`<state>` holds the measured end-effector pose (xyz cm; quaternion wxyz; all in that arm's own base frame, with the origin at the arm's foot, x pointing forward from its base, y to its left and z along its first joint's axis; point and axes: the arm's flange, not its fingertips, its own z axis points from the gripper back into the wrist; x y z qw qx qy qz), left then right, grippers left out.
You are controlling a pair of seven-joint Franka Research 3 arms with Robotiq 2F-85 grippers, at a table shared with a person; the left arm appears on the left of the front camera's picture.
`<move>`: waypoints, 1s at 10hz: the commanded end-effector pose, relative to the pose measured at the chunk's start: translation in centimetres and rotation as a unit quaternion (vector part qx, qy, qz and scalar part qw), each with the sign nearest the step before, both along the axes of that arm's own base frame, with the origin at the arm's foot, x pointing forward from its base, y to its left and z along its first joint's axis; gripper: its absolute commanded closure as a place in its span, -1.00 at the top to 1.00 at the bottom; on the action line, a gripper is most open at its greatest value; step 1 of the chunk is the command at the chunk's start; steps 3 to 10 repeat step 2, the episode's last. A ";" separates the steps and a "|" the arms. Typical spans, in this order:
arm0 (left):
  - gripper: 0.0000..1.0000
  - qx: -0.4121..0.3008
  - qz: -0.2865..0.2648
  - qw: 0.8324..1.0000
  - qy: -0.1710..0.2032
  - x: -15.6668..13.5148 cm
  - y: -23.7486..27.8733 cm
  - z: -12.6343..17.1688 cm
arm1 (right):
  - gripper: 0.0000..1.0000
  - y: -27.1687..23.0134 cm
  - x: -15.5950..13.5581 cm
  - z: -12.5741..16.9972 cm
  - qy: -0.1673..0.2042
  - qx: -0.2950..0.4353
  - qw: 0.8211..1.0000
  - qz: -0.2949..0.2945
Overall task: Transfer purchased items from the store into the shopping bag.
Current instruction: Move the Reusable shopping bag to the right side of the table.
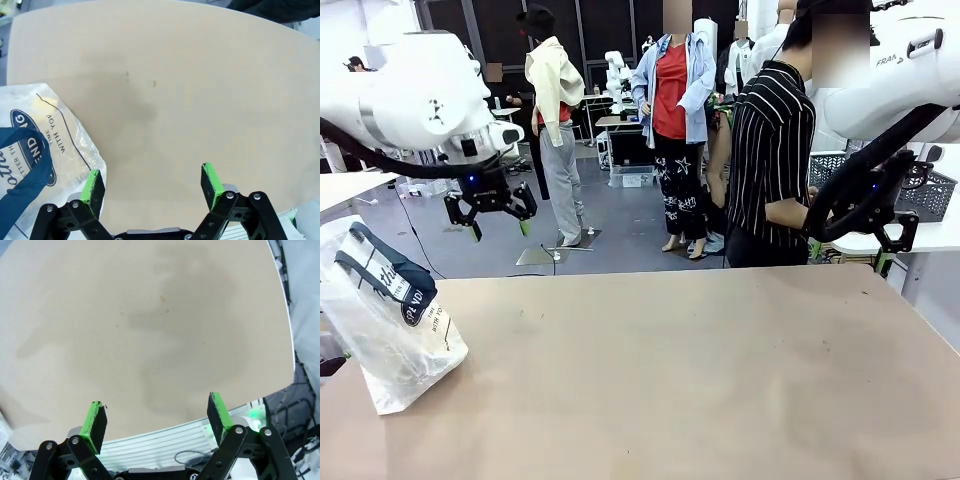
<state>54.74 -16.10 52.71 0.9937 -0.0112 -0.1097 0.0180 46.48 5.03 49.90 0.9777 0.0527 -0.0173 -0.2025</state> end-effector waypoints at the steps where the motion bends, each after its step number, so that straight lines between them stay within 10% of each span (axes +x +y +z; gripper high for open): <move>1: 1.00 -0.002 -0.003 1.000 0.002 0.2 -0.4 1.1 | 1.00 0.0 0.1 0.0 -0.003 -0.001 1.000 0.005; 10: 1.00 -0.002 -0.003 1.000 0.002 0.2 -0.4 1.1 | 1.00 0.0 0.1 0.0 -0.003 -0.001 1.000 0.005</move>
